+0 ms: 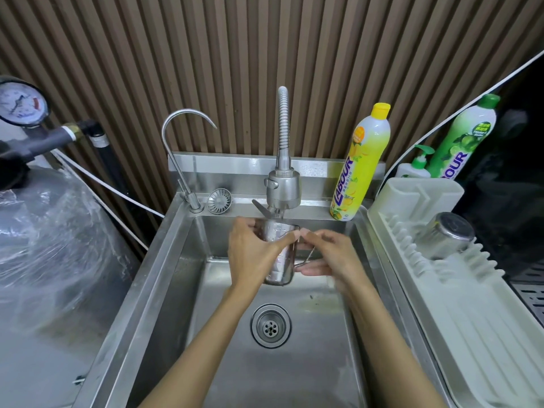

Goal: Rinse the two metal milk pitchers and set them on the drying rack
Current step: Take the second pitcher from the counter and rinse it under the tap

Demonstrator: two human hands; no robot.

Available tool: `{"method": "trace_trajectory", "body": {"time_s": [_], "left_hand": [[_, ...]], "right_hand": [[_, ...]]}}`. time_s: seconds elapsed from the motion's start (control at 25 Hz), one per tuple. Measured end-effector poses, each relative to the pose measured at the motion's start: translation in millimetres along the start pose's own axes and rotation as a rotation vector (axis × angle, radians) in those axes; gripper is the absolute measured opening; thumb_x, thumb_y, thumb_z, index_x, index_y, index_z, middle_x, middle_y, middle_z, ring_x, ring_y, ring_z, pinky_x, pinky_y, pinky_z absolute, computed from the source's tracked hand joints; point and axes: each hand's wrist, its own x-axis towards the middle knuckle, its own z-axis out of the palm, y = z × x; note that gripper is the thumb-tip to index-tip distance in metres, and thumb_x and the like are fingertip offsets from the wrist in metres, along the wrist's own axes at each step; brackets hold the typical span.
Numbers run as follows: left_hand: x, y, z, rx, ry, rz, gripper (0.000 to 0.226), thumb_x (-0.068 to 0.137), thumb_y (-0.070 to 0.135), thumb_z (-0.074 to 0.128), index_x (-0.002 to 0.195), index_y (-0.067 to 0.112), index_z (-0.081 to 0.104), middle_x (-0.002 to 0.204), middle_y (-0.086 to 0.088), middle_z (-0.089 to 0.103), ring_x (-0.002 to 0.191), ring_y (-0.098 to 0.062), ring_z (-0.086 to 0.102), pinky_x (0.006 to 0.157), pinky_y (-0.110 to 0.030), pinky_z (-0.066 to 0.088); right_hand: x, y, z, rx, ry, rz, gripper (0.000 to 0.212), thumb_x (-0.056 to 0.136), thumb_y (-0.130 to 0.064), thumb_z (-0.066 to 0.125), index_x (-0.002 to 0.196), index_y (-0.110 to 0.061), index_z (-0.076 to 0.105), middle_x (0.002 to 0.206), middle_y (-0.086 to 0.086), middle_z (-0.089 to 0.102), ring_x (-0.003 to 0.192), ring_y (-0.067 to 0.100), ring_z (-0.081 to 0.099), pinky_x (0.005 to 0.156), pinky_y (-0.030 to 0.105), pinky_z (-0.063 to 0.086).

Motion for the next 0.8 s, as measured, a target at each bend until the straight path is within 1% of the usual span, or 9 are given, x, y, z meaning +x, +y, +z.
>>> {"method": "trace_trajectory", "body": {"time_s": [0.12, 0.24, 0.32, 0.4, 0.48, 0.56, 0.68, 0.76, 0.8], "left_hand": [[3, -16, 12, -0.250, -0.211, -0.233, 0.065, 0.044, 0.043, 0.086, 0.093, 0.019, 0.050, 0.103, -0.002, 0.066, 0.095, -0.017, 0.063, 0.085, -0.028, 0.049], [9, -21, 21, -0.393, -0.313, -0.210, 0.071, 0.045, 0.026, 0.085, 0.104, 0.016, 0.047, 0.119, -0.011, 0.063, 0.098, -0.015, 0.061, 0.086, -0.023, 0.049], [13, -18, 21, -0.466, -0.286, -0.103, 0.075, 0.049, 0.007, 0.083, 0.110, 0.015, 0.041, 0.121, -0.009, 0.059, 0.098, -0.012, 0.059, 0.079, -0.012, 0.048], [16, -12, 14, -0.444, -0.208, 0.037, 0.078, 0.046, 0.007, 0.081, 0.111, 0.018, 0.039, 0.111, 0.003, 0.057, 0.099, -0.013, 0.057, 0.080, -0.009, 0.046], [12, -3, 3, -0.265, -0.085, 0.182, 0.076, 0.045, 0.013, 0.082, 0.110, 0.018, 0.043, 0.101, 0.016, 0.052, 0.102, -0.017, 0.055, 0.084, -0.014, 0.044], [3, 6, -6, 0.018, 0.056, 0.267, 0.074, 0.046, 0.021, 0.085, 0.110, 0.013, 0.049, 0.102, 0.011, 0.052, 0.107, -0.022, 0.049, 0.090, -0.031, 0.042], [-1, 5, -11, 0.150, 0.101, 0.150, 0.071, 0.050, 0.037, 0.084, 0.106, 0.012, 0.049, 0.110, -0.002, 0.056, 0.106, -0.021, 0.048, 0.091, -0.035, 0.040], [5, -5, -12, -0.041, -0.048, -0.043, 0.059, 0.056, 0.031, 0.085, 0.097, 0.015, 0.047, 0.108, -0.005, 0.061, 0.100, -0.021, 0.056, 0.088, -0.032, 0.046], [9, -12, -11, -0.125, -0.151, -0.152, 0.049, 0.060, 0.026, 0.084, 0.092, 0.016, 0.048, 0.104, -0.006, 0.063, 0.098, -0.021, 0.059, 0.086, -0.031, 0.047]], "right_hand": [[-1, -14, -7, -0.398, 0.213, -0.157, 0.023, 0.075, -0.035, 0.071, 0.067, -0.017, 0.059, 0.073, 0.007, 0.070, 0.049, 0.031, 0.068, 0.058, 0.047, 0.059], [1, -3, -3, -0.474, 0.278, -0.339, 0.022, 0.069, -0.041, 0.068, 0.059, -0.029, 0.054, 0.074, -0.002, 0.070, 0.073, 0.028, 0.071, 0.069, 0.050, 0.057], [8, 7, 0, -0.212, 0.211, -0.349, 0.018, 0.074, -0.028, 0.069, 0.063, -0.026, 0.056, 0.098, 0.002, 0.074, 0.082, 0.013, 0.071, 0.072, 0.045, 0.060], [12, 16, 5, 0.145, 0.064, -0.249, 0.018, 0.082, -0.009, 0.065, 0.068, -0.012, 0.054, 0.115, 0.010, 0.068, 0.085, 0.006, 0.070, 0.077, 0.034, 0.060], [13, 25, 10, 0.394, -0.126, -0.108, 0.017, 0.082, -0.010, 0.063, 0.070, -0.011, 0.050, 0.110, 0.016, 0.065, 0.086, 0.020, 0.069, 0.081, 0.036, 0.058], [11, 28, 14, 0.496, -0.242, 0.016, 0.014, 0.081, -0.016, 0.063, 0.073, -0.011, 0.052, 0.095, 0.019, 0.064, 0.079, 0.031, 0.069, 0.076, 0.040, 0.060], [10, 16, 17, 0.315, -0.122, 0.060, 0.014, 0.083, -0.018, 0.064, 0.077, -0.008, 0.057, 0.087, 0.020, 0.063, 0.067, 0.031, 0.067, 0.064, 0.036, 0.061], [11, 4, 19, 0.007, 0.066, -0.052, 0.017, 0.079, -0.021, 0.069, 0.072, -0.009, 0.059, 0.085, 0.017, 0.064, 0.069, 0.027, 0.065, 0.069, 0.041, 0.060], [11, -1, 22, -0.246, 0.149, -0.151, 0.017, 0.078, -0.025, 0.070, 0.072, -0.012, 0.060, 0.084, 0.015, 0.067, 0.073, 0.027, 0.065, 0.073, 0.039, 0.057]]}}
